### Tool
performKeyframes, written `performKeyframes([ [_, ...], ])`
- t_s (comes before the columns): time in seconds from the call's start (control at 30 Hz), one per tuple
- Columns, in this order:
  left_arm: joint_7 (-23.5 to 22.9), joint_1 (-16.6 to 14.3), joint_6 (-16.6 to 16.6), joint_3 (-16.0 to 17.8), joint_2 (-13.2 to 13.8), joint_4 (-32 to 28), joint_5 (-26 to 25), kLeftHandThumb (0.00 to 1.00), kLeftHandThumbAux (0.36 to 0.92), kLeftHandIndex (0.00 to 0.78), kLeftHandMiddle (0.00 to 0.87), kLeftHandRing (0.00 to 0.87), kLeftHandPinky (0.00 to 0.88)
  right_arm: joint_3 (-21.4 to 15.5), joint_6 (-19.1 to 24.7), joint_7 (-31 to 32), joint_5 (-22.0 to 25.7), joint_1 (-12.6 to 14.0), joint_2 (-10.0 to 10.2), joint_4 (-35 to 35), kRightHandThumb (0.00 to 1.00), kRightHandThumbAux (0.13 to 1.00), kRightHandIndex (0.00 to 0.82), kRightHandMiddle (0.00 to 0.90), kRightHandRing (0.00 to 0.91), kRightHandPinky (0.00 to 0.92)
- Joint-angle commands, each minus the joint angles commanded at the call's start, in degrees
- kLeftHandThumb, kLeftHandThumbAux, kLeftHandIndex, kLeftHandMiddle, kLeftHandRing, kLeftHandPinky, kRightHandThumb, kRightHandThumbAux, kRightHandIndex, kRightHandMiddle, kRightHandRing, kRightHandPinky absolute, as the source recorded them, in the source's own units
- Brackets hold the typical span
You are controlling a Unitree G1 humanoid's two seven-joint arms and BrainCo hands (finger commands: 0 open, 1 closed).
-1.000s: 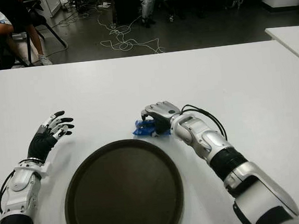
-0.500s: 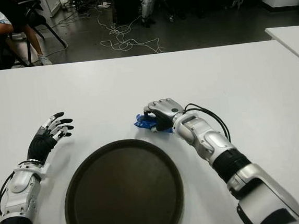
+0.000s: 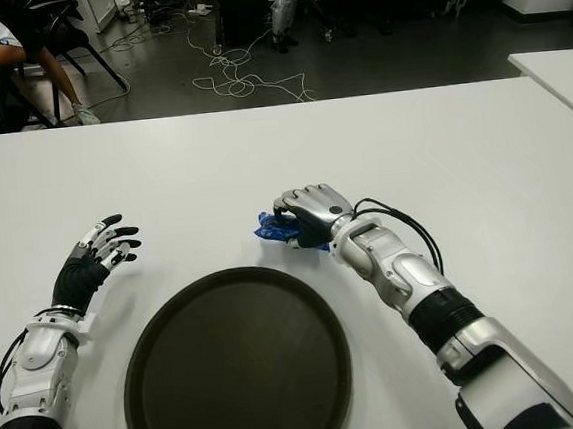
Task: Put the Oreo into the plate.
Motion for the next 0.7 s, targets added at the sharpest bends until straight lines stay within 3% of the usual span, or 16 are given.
performKeyframes([
  [0.37, -0.43, -0.09, -0.14, 0.2, -0.24, 0.36, -0.73, 0.135, 0.652, 0.151, 0.287, 0.306, 0.345, -0.32, 0.08, -0.78, -0.29, 0.22, 0.0, -0.17, 0.358, 0.798, 0.536, 0.694, 0.696, 0.671],
  [0.7, 0.72, -0.49, -0.05, -0.19, -0.08, 0.87, 0.4, 0.124, 0.662, 0.161, 0.29, 0.307, 0.346, -0.53, -0.57, -3.55, -0.19, 0.0, 0.28, 0.94, 0.371, 0.804, 0.572, 0.731, 0.748, 0.744],
])
